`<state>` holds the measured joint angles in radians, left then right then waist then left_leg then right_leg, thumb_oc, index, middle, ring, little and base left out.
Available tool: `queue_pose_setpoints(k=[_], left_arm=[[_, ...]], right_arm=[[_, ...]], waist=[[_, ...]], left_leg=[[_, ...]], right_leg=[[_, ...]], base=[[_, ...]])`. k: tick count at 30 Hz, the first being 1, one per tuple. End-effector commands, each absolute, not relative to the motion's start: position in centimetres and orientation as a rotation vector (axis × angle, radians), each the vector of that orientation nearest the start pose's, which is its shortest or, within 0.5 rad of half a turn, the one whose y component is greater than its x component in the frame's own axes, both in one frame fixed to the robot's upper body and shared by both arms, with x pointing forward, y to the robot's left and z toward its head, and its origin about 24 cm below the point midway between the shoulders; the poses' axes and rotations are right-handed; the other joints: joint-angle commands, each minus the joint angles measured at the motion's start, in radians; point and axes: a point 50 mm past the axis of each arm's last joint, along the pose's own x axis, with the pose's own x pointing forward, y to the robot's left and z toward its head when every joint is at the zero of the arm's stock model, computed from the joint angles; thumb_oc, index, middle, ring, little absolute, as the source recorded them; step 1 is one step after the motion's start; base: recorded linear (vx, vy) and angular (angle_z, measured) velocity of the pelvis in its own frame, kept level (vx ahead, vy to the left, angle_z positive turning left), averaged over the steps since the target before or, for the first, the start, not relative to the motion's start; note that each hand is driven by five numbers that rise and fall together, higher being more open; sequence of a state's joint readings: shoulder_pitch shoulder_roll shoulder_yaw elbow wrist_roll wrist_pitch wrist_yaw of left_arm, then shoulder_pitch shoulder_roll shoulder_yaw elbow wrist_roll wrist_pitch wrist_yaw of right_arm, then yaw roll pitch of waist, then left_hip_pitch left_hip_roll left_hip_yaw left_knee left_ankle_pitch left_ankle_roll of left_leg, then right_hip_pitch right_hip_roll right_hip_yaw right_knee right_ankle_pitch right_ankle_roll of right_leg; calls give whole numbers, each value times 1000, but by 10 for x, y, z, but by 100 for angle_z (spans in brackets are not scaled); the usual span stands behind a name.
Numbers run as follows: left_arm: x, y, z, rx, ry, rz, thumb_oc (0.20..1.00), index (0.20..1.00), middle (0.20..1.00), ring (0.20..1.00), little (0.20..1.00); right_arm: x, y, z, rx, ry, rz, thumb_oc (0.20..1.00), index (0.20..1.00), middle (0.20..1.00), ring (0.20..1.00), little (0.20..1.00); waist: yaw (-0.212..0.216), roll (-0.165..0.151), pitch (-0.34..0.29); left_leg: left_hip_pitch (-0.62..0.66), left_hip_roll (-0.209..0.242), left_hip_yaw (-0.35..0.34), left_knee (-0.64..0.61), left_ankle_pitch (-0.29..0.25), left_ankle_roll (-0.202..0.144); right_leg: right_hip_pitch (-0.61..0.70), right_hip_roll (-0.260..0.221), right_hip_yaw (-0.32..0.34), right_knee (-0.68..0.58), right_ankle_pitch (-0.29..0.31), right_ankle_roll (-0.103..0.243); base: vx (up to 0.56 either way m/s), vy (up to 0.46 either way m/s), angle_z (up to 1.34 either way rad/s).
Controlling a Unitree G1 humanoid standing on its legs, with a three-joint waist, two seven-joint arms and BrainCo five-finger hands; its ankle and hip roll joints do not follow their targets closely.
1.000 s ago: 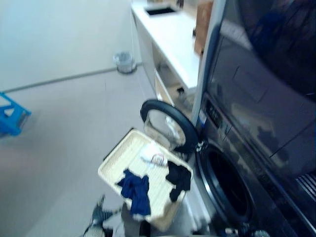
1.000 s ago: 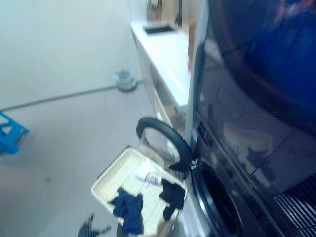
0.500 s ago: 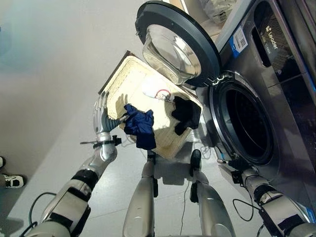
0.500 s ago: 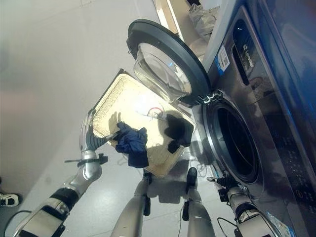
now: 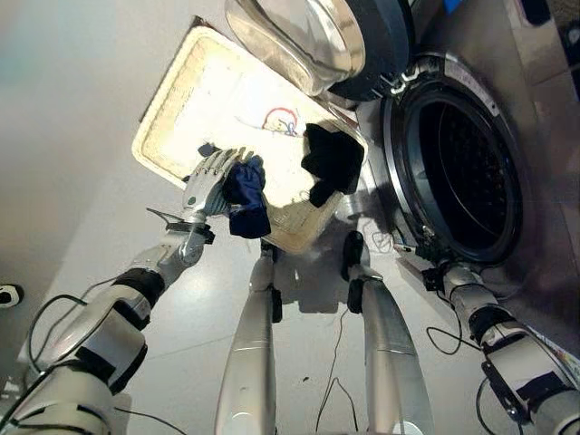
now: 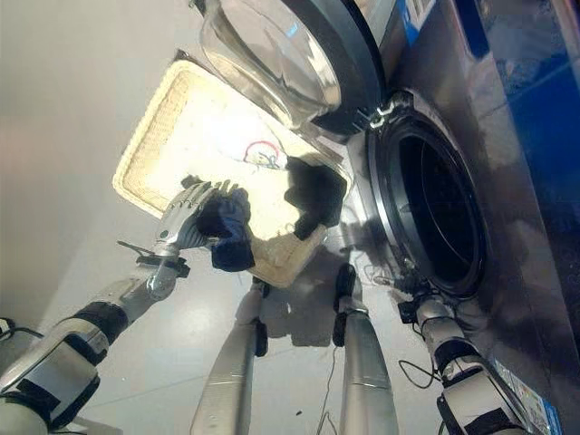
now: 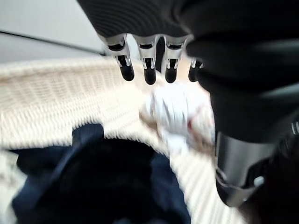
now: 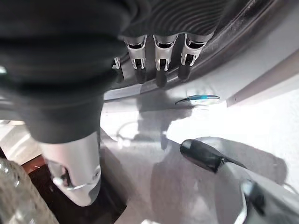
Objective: Put the clothes into the washing machine.
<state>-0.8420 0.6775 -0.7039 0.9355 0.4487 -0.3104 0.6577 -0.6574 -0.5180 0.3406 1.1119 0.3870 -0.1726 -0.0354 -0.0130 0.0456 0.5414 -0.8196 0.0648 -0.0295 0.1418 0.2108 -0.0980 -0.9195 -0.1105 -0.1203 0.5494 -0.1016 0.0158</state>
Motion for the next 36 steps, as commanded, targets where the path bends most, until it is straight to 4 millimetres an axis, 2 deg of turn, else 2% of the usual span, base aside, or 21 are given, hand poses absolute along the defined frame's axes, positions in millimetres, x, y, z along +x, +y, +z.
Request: queue_pose_setpoints(k=[1, 10, 18, 21, 26, 27, 28, 29, 30, 36], left_arm=[[378, 240, 153, 1408, -455, 187, 1000, 1000, 1000, 1000, 1000], [383, 252, 153, 1529, -309, 164, 1000, 1000, 1000, 1000, 1000], [384, 271, 169, 1561, -302, 353, 1000, 1000, 1000, 1000, 1000], [385, 273, 171, 1572, -285, 375, 1000, 1000, 1000, 1000, 1000], [384, 282, 161, 1623, -181, 405, 1000, 1000, 1000, 1000, 1000], [384, 283, 159, 1627, -159, 403, 799, 799, 799, 799, 799], [384, 284, 158, 1629, -151, 399, 661, 661, 661, 661, 661], [384, 284, 157, 1631, -142, 394, 244, 244, 244, 244, 244], [384, 284, 156, 1628, -132, 385, 200, 200, 200, 200, 200], [387, 280, 155, 1595, -109, 358, 200, 200, 200, 200, 200]], right_arm=[[338, -283, 42, -339, 258, -143, 1000, 1000, 1000, 1000, 1000], [348, -286, 61, -360, 218, -145, 1000, 1000, 1000, 1000, 1000], [353, -282, 69, -356, 185, -129, 1000, 1000, 1000, 1000, 1000], [355, -279, 71, -353, 176, -127, 1000, 1000, 1000, 1000, 1000], [359, -273, 76, -345, 154, -115, 1000, 1000, 1000, 1000, 1000], [360, -272, 77, -345, 150, -114, 1000, 1000, 1000, 1000, 1000], [360, -271, 78, -345, 147, -113, 1000, 1000, 1000, 1000, 1000], [362, -270, 79, -343, 142, -112, 1000, 1000, 1000, 1000, 1000], [363, -269, 82, -343, 137, -110, 1000, 1000, 1000, 1000, 1000], [366, -265, 90, -338, 96, -97, 1000, 1000, 1000, 1000, 1000]], waist=[[-1, -31, -21], [-9, -24, -21], [-10, -36, -21], [-9, -39, -21], [-11, -52, -21], [-11, -53, -21], [-11, -53, -21], [-12, -55, -21], [-11, -55, -21], [-12, -54, -21]], left_leg=[[-34, -43, 31, 173, -154, 12], [-101, -41, 26, 209, -154, 4], [-123, -36, 21, 212, -148, -5], [-128, -37, 21, 211, -146, -7], [-132, -38, 17, 204, -141, -10], [-132, -38, 18, 203, -140, -10], [-133, -38, 19, 203, -140, -9], [-135, -37, 19, 203, -139, -9], [-137, -36, 19, 202, -137, -10], [-137, -37, 16, 196, -132, -12]], right_leg=[[18, 30, 28, -171, 154, 107], [-41, 28, 29, -153, 157, 105], [-58, 30, 26, -155, 159, 102], [-62, 30, 22, -155, 158, 101], [-63, 34, 19, -163, 162, 101], [-63, 34, 19, -165, 163, 100], [-64, 35, 19, -165, 163, 100], [-65, 34, 18, -165, 163, 100], [-67, 34, 17, -164, 163, 99], [-67, 35, 17, -167, 165, 101]], base=[[-14, 6, -8], [-3, 5, -1], [0, 0, 0], [0, 0, 0], [0, 0, 0], [0, 0, 0], [0, 0, 0], [0, 0, 0], [0, 0, 0], [0, 0, 0]])
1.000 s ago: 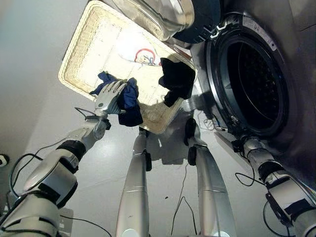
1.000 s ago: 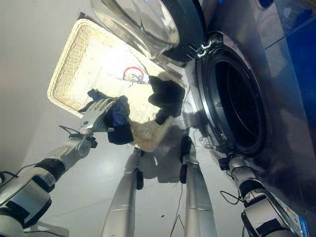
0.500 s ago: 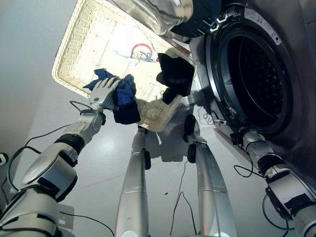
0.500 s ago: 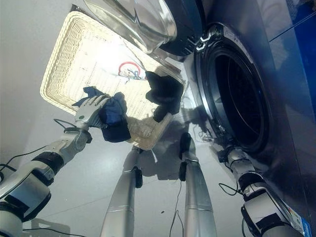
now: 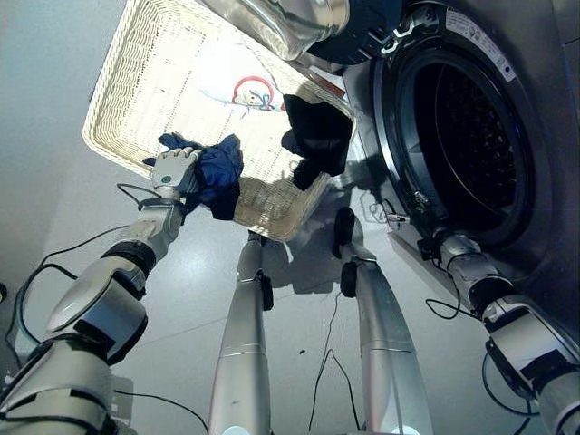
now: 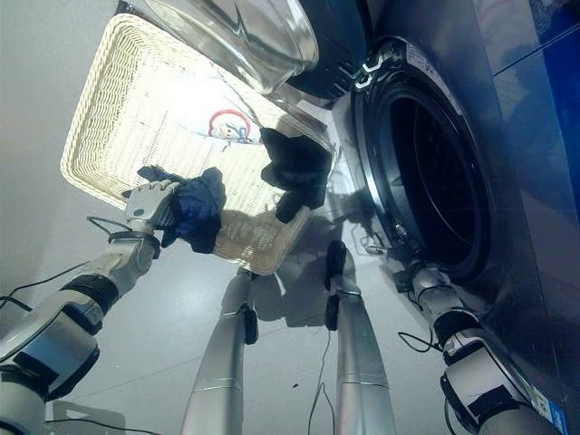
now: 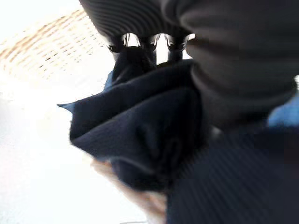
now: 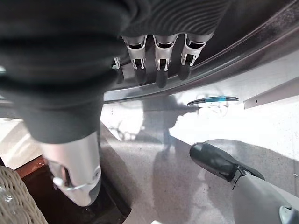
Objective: Put the clothes into the washing machine.
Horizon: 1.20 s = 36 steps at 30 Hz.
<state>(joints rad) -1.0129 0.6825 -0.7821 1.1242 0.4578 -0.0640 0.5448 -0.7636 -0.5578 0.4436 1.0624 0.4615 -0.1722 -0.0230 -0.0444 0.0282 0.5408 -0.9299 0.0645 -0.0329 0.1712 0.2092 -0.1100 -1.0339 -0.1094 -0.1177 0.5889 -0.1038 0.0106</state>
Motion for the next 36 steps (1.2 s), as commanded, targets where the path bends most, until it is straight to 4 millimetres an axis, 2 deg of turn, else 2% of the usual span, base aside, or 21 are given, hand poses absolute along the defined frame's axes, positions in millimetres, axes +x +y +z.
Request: queue_pose_setpoints(k=[1, 4, 11, 14, 18, 20, 22, 23, 26, 31, 36], left_arm=[[387, 279, 155, 1590, -107, 353, 200, 200, 200, 200, 200], [387, 277, 155, 1568, -105, 349, 200, 200, 200, 200, 200], [387, 276, 159, 1282, -123, 411, 200, 200, 200, 200, 200], [386, 273, 165, 1193, -195, 437, 200, 200, 200, 200, 200], [379, 258, 184, 969, -435, 503, 200, 200, 200, 200, 200], [375, 249, 188, 873, -521, 509, 200, 200, 200, 200, 200], [365, 230, 190, 737, -665, 493, 200, 200, 200, 200, 200], [365, 230, 190, 737, -665, 493, 200, 200, 200, 200, 200], [348, 196, 192, 673, -867, 427, 200, 200, 200, 200, 200], [330, 166, 211, 652, -1060, 332, 200, 200, 200, 200, 200], [323, 145, 225, 695, -1171, 229, 200, 200, 200, 200, 200]], right_arm=[[366, -264, 91, -335, 87, -93, 1000, 1000, 1000, 1000, 1000], [368, -260, 97, -324, 58, -75, 1000, 1000, 1000, 1000, 1000], [371, -242, 113, -218, -47, -10, 1000, 1000, 1000, 1000, 1000], [370, -232, 121, -147, -90, 27, 1000, 1000, 1000, 1000, 1000], [363, -211, 132, 38, -166, 127, 1000, 1000, 1000, 1000, 1000], [358, -202, 134, 109, -199, 168, 1000, 1000, 1000, 1000, 1000], [350, -185, 137, 203, -248, 246, 1000, 1000, 1000, 1000, 1000], [350, -185, 137, 203, -248, 246, 1000, 1000, 1000, 1000, 1000], [337, -158, 148, 308, -296, 375, 1000, 1000, 1000, 1000, 1000], [323, -125, 158, 352, -296, 578, 1000, 1000, 1000, 1000, 1000], [316, -97, 169, 381, -270, 728, 1000, 1000, 1000, 1000, 1000]], waist=[[19, -37, -21], [18, -38, -21], [20, -42, -21], [19, -43, -21], [21, -49, -21], [24, -50, -21], [33, -53, -21], [33, -53, -21], [49, -58, -21], [62, -61, -21], [74, -59, -21]], left_leg=[[-27, -37, 19, 167, -131, 0], [-30, -37, 18, 168, -130, -1], [-29, -37, 15, 163, -124, -5], [-30, -36, 14, 162, -123, -6], [-28, -37, 11, 164, -126, -7], [-29, -39, 8, 161, -127, -8], [-30, -44, 0, 158, -131, -5], [-30, -44, 0, 158, -131, -5], [-31, -48, -10, 150, -131, 0], [-28, -54, -17, 141, -130, 8], [-26, -63, -21, 139, -125, 9]], right_leg=[[46, 34, 14, -205, 167, 106], [44, 33, 13, -206, 168, 107], [45, 33, 11, -202, 164, 108], [44, 34, 12, -198, 161, 107], [45, 33, 8, -188, 152, 107], [45, 31, 4, -188, 148, 108], [45, 29, -2, -186, 146, 110], [45, 29, -2, -186, 146, 110], [46, 26, -11, -182, 142, 112], [46, 19, -23, -179, 141, 114], [51, 12, -37, -182, 145, 116]], base=[[0, 0, 0], [0, 0, 0], [0, 0, 0], [0, 0, 0], [0, 0, 0], [0, 0, 0], [0, -43, 1], [2, -52, 1], [2, -54, 3], [8, -47, 2], [8, -40, 5]])
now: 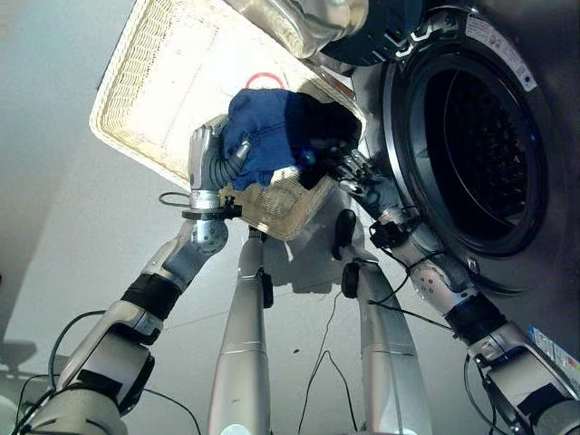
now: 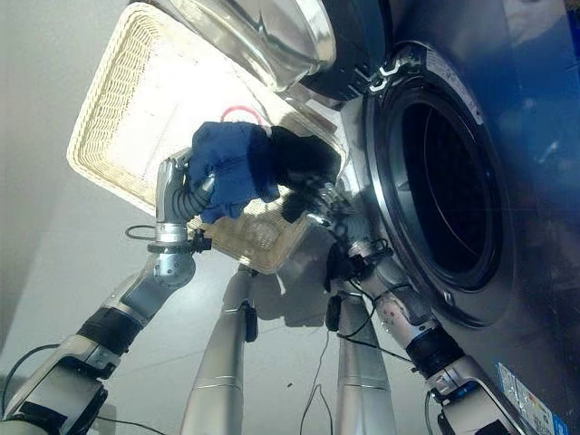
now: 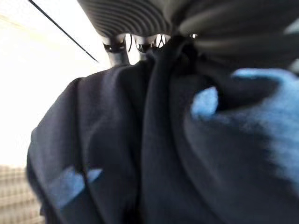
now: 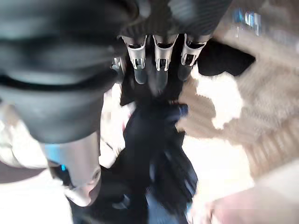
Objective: Put the clothes into the washing machine.
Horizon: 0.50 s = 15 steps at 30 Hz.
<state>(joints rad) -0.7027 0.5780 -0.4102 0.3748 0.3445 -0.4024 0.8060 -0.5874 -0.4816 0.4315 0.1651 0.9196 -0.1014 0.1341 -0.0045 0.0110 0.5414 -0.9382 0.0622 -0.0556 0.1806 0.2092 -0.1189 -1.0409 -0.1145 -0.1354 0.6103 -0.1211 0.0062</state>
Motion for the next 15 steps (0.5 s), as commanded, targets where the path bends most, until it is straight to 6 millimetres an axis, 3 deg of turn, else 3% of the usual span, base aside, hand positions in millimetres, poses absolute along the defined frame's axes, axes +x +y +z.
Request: queue_pose_setpoints(k=[1, 5, 15], left_arm=[[322, 144, 226, 698, -1176, 223, 200, 200, 200, 200, 200], [319, 127, 235, 748, -1242, 128, 200, 200, 200, 200, 200], [317, 108, 240, 868, -1299, 16, 200, 200, 200, 200, 200]], right_arm=[[316, -95, 170, 386, -267, 735, 1000, 1000, 1000, 1000, 1000], [311, -77, 178, 442, -241, 829, 1000, 1000, 1000, 1000, 1000], [305, -57, 188, 616, -190, 939, 1000, 1000, 1000, 1000, 1000]], waist=[[34, -40, -21], [38, -28, -21], [42, -9, -21]], left_leg=[[-18, -61, 1, 130, -125, 18], [-12, -71, 0, 131, -123, 21], [-8, -84, 2, 131, -120, 24]], right_leg=[[57, 17, -20, -202, 162, 121], [60, 12, -25, -207, 167, 122], [57, 1, -30, -217, 184, 127]], base=[[10, -19, 6], [15, -3, 4], [10, 2, 4]])
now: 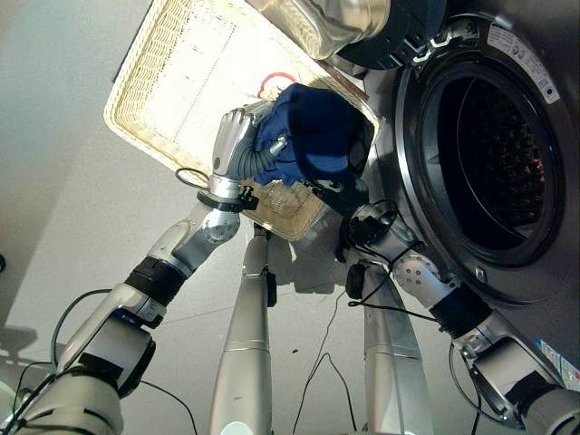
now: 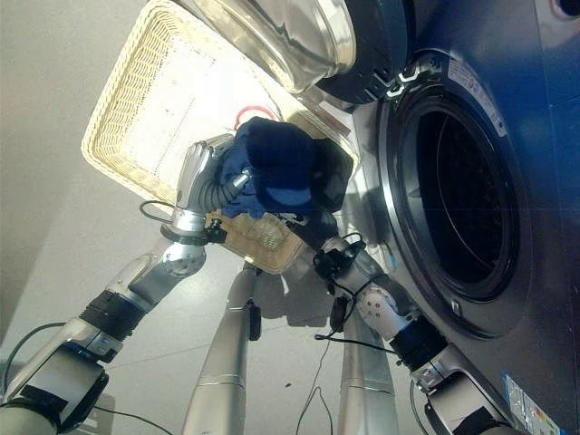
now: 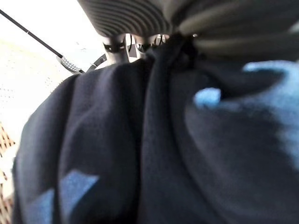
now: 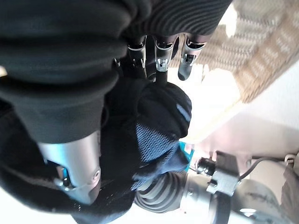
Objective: Put the clothes into the washing machine.
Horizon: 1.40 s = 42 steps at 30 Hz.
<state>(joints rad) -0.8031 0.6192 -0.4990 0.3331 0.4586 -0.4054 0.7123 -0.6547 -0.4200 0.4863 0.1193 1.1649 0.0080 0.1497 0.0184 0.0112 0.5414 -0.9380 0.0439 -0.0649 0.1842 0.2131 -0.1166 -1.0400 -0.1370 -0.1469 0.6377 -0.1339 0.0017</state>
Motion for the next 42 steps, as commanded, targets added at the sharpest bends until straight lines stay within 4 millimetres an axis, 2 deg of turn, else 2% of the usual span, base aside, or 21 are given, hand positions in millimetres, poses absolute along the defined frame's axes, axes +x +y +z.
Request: queue_pose_setpoints(k=[1, 9, 17, 18, 19, 20, 31, 32, 33, 34, 42], left_arm=[[317, 107, 240, 871, -1300, 13, 200, 200, 200, 200, 200], [317, 98, 240, 1010, -1318, -80, 200, 200, 200, 200, 200], [319, 97, 237, 1066, -1302, -124, 200, 200, 200, 200, 200], [319, 97, 237, 1067, -1298, -132, 200, 200, 200, 200, 200], [318, 97, 235, 1064, -1297, -137, 200, 200, 200, 200, 200], [318, 97, 235, 1066, -1298, -139, 200, 200, 200, 200, 200], [317, 95, 232, 1074, -1278, -150, 200, 200, 200, 200, 200], [318, 95, 232, 1082, -1274, -147, 325, 325, 325, 325, 325], [318, 95, 232, 1085, -1269, -146, 542, 542, 542, 542, 542], [320, 96, 232, 1093, -1249, -136, 1000, 1000, 1000, 1000, 1000], [325, 105, 232, 1084, -1241, 22, 1000, 1000, 1000, 1000, 1000]], right_arm=[[305, -56, 188, 618, -190, 940, 1000, 1000, 1000, 1000, 1000], [306, -61, 199, 776, -226, 970, 1000, 1000, 1000, 1000, 1000], [308, -70, 207, 877, -285, 958, 1000, 1000, 1000, 1000, 1000], [308, -71, 208, 881, -299, 951, 881, 881, 881, 881, 881], [309, -73, 209, 880, -312, 942, 504, 504, 504, 504, 504], [309, -74, 209, 881, -319, 937, 200, 200, 200, 200, 200], [307, -82, 215, 854, -403, 900, 200, 200, 200, 200, 200], [307, -82, 215, 855, -403, 903, 200, 200, 200, 200, 200], [307, -81, 215, 856, -403, 904, 200, 200, 200, 200, 200], [307, -80, 215, 860, -401, 906, 200, 200, 200, 200, 200], [309, -80, 216, 875, -405, 897, 200, 200, 200, 200, 200]], waist=[[19, -9, -21], [17, -7, -21], [15, -5, -21], [15, -5, -21], [14, -4, -21], [15, -4, -21], [10, -6, -21], [10, -6, -21], [10, -6, -21], [10, -6, -21], [12, 0, -21]], left_leg=[[-8, -65, 11, 128, -124, 21], [-4, -63, 21, 125, -122, 21], [-2, -64, 27, 123, -123, 24], [-2, -64, 27, 122, -123, 24], [-2, -63, 29, 122, -123, 24], [-3, -63, 29, 122, -123, 24], [-8, -61, 37, 116, -119, 24], [-8, -61, 37, 115, -118, 24], [-8, -60, 37, 115, -118, 24], [-10, -60, 37, 114, -117, 24], [-11, -62, 37, 110, -113, 24]], right_leg=[[56, 23, -19, -245, 197, 132], [56, 14, -25, -255, 213, 139], [54, 11, -26, -258, 221, 142], [53, 11, -26, -258, 222, 142], [52, 10, -26, -258, 223, 143], [52, 10, -27, -259, 223, 143], [45, 11, -27, -263, 228, 147], [45, 11, -28, -263, 229, 147], [45, 11, -28, -264, 229, 147], [43, 11, -28, -264, 230, 148], [41, 10, -28, -268, 233, 149]], base=[[15, -4, 5], [4, -1, 1], [0, 0, 0], [0, 0, 0], [0, 0, 0], [0, 0, 0], [0, 0, 0], [0, 0, 0], [0, 0, 0], [0, 0, 0], [0, 0, 0]])
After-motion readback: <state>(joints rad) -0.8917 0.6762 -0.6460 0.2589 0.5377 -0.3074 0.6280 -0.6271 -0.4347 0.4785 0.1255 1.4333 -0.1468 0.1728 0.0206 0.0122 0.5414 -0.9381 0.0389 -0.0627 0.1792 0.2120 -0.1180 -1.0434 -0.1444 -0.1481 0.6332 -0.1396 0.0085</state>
